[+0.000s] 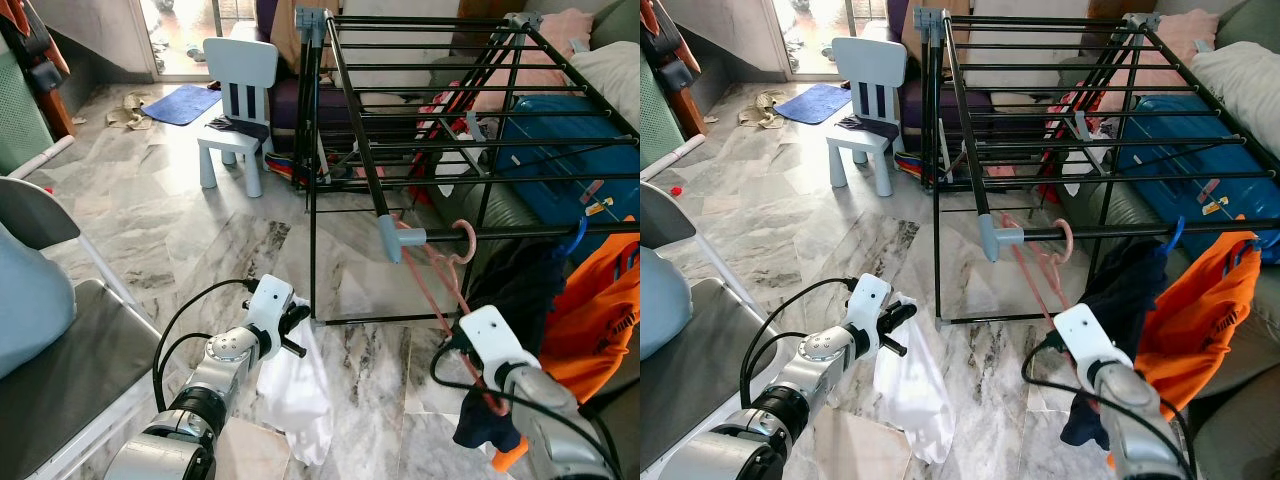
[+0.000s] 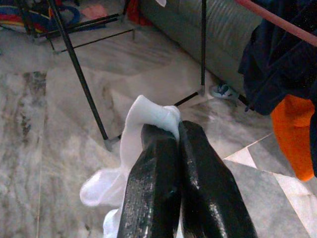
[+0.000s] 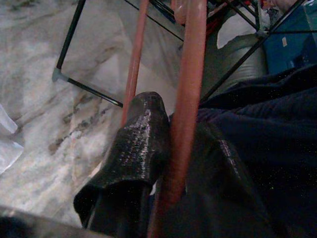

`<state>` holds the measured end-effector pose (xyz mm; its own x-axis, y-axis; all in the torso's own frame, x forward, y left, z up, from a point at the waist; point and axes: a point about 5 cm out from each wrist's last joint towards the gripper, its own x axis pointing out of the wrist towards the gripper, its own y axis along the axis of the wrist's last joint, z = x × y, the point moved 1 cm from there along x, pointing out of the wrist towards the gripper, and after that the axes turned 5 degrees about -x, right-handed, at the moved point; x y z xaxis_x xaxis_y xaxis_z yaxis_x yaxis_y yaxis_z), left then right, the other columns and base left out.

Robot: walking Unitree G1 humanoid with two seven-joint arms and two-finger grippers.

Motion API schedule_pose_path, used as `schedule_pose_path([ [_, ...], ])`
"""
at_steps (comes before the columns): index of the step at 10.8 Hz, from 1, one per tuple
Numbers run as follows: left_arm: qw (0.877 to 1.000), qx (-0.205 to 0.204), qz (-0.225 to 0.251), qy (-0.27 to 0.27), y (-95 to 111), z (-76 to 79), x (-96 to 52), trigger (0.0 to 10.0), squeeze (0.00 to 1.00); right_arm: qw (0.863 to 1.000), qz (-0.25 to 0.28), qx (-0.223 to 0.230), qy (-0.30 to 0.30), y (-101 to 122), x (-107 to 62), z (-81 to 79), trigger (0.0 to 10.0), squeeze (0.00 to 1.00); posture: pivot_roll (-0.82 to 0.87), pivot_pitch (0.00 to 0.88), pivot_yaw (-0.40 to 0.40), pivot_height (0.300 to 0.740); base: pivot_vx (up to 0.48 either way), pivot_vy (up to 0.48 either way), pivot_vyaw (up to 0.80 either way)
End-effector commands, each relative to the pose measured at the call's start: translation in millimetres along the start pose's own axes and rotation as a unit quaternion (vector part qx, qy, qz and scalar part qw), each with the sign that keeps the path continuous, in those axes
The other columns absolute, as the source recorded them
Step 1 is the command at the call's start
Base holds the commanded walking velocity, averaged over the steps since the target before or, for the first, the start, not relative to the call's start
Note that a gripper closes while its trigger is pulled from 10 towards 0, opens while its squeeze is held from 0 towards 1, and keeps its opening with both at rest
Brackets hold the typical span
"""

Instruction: Hang hanger

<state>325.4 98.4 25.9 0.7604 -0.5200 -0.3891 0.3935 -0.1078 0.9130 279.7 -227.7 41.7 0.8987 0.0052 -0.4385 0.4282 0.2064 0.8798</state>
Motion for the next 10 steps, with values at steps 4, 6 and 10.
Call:
schedule_pose_path([
  [4,1.000,0.012,-0.001,-0.003,3.0,1.1,1.0,10.0,0.00,1.000,0.004,-0.005,-0.008,3.1,5.9,9.2,0.0,0.00,0.06,0.000,-0.052,0.740,0.000,0.000,0.00],
  [6,1.000,0.012,-0.003,0.001,0.6,-0.7,-0.5,10.0,0.00,1.000,0.008,-0.007,-0.002,3.2,6.3,8.7,0.0,0.00,0.06,0.000,-0.055,0.740,0.000,0.000,0.00],
  [10,1.000,0.010,-0.001,0.005,-1.2,-0.1,-0.8,10.0,0.00,0.999,0.039,-0.009,-0.008,9.3,0.3,5.0,0.0,0.00,0.05,0.000,-0.058,0.740,0.000,0.000,0.00],
])
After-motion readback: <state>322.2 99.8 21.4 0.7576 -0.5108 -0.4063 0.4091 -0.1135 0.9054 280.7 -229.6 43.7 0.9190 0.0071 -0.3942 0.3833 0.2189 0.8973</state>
